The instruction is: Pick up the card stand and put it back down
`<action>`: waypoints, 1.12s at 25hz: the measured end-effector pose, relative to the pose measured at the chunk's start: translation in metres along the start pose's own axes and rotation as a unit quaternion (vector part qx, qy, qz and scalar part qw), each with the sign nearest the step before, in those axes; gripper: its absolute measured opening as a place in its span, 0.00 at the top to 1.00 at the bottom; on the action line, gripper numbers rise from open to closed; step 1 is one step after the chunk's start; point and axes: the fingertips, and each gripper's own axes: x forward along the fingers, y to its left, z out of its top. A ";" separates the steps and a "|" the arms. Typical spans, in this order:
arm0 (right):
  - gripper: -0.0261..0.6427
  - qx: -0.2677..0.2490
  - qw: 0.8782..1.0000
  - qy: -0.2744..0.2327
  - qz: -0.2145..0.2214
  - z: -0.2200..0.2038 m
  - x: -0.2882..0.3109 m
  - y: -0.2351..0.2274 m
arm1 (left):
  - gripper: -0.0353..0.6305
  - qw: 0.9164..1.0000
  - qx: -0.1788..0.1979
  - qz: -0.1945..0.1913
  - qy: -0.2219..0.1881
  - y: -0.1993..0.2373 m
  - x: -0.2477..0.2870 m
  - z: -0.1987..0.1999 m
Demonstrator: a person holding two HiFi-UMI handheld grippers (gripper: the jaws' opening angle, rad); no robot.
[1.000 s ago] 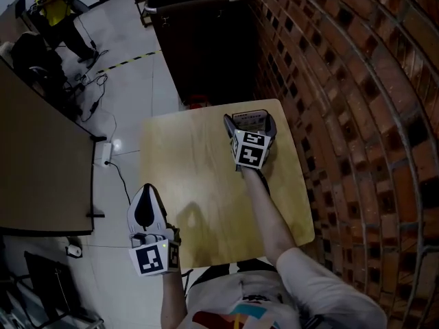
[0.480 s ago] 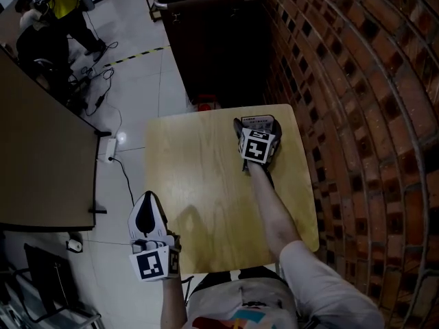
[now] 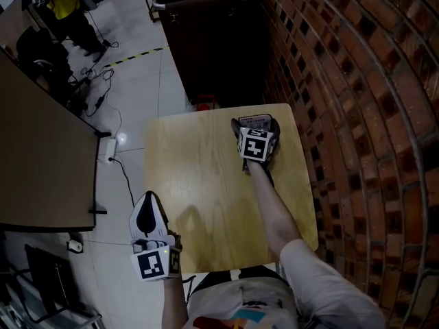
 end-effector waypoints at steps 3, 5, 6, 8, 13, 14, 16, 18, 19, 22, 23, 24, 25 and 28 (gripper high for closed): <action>0.10 0.001 1.000 0.000 -0.001 0.001 -0.001 -0.002 | 0.94 1.000 0.001 -0.001 -0.002 -0.002 -0.001 0.002; 0.10 -0.001 1.000 -0.003 -0.002 0.003 -0.003 -0.003 | 0.94 1.000 0.002 -0.001 -0.004 -0.002 -0.002 0.003; 0.10 -0.002 1.000 -0.005 -0.003 0.004 -0.005 -0.003 | 0.94 1.000 0.002 0.000 -0.005 -0.002 -0.003 0.004; 0.10 -0.003 1.000 -0.012 -0.002 0.008 -0.009 -0.004 | 0.94 1.000 0.002 0.000 -0.007 -0.002 -0.004 0.006; 0.10 0.006 0.999 -0.032 0.022 0.018 -0.038 0.006 | 0.94 1.000 -0.001 -0.004 -0.015 -0.007 -0.006 0.009; 0.10 0.006 0.999 -0.038 0.029 0.018 -0.049 0.010 | 0.94 1.000 -0.002 -0.007 -0.017 -0.009 -0.006 0.010; 0.10 0.016 0.997 -0.057 0.044 0.024 -0.075 0.016 | 0.94 1.000 -0.004 -0.015 -0.022 -0.015 -0.007 0.014; 0.10 0.034 0.994 -0.083 0.063 0.036 -0.110 0.021 | 0.94 0.999 -0.005 -0.022 -0.030 -0.020 -0.009 0.020; 0.10 0.041 0.991 -0.100 0.075 0.045 -0.130 0.024 | 0.94 0.999 -0.005 -0.025 -0.034 -0.022 -0.011 0.023; 0.11 0.052 0.979 -0.165 0.112 0.082 -0.204 0.031 | 0.94 0.998 -0.004 -0.032 -0.049 -0.028 -0.020 0.033; 0.13 0.055 0.973 -0.186 0.121 0.093 -0.231 0.032 | 0.94 0.998 -0.004 -0.034 -0.053 -0.029 -0.024 0.035; 0.17 0.058 0.968 -0.206 0.130 0.102 -0.257 0.031 | 0.94 0.998 -0.004 -0.036 -0.057 -0.031 -0.028 0.038; 0.25 0.058 0.963 -0.224 0.138 0.108 -0.282 0.031 | 0.94 0.997 -0.004 -0.038 -0.061 -0.033 -0.032 0.040; 0.67 0.043 0.944 -0.271 0.184 0.117 -0.344 0.035 | 0.94 0.996 -0.005 -0.043 -0.078 -0.038 -0.042 0.049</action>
